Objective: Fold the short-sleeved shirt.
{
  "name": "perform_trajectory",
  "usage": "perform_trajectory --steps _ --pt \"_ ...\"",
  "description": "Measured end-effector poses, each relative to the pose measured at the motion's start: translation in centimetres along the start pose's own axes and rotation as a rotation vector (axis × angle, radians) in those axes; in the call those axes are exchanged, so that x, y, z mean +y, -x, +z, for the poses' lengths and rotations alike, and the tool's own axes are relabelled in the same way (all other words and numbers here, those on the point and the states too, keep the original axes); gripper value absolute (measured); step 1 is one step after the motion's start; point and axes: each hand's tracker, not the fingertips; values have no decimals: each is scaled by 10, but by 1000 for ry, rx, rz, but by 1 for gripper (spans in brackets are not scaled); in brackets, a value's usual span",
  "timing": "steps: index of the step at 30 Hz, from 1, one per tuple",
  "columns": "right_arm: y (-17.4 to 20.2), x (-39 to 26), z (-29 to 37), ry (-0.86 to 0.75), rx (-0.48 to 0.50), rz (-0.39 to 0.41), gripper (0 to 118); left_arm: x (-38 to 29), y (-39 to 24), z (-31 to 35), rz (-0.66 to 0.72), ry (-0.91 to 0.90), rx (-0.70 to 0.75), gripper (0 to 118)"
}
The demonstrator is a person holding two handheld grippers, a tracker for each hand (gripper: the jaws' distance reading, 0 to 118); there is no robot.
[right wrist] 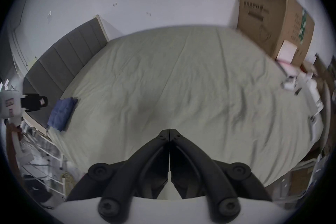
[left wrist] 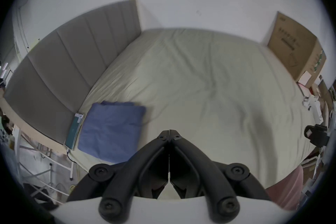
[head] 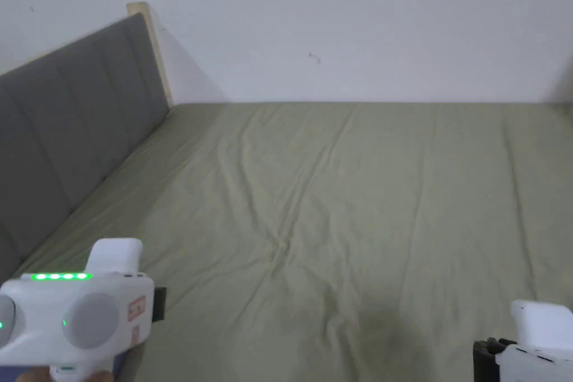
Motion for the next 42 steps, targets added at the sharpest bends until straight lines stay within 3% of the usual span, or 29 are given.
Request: perform_trajectory --steps 2,8,17,23,32,40,41,42 --pt "-3 6 14 -47 -24 21 0 -8 -30 22 16 -62 8 0" --pt "-21 26 52 -135 -38 -25 0 -19 -104 75 -59 -191 -38 0" --pt "-45 52 100 -297 -141 -40 0 -15 -167 120 -77 -368 -36 0" --pt "-47 59 123 -431 -288 25 0 -14 -190 149 -118 -560 3 0" --pt "-35 49 146 -589 -296 63 0 -9 -196 169 -90 -649 -53 0" --pt "-29 43 158 -674 -299 39 1 -12 -192 170 -70 -677 -63 0" --pt "-30 45 156 -681 -299 41 2 -13 -192 169 -70 -687 -62 2" --pt "-30 45 156 -692 -302 45 4 -13 -192 170 -67 -701 -60 11"
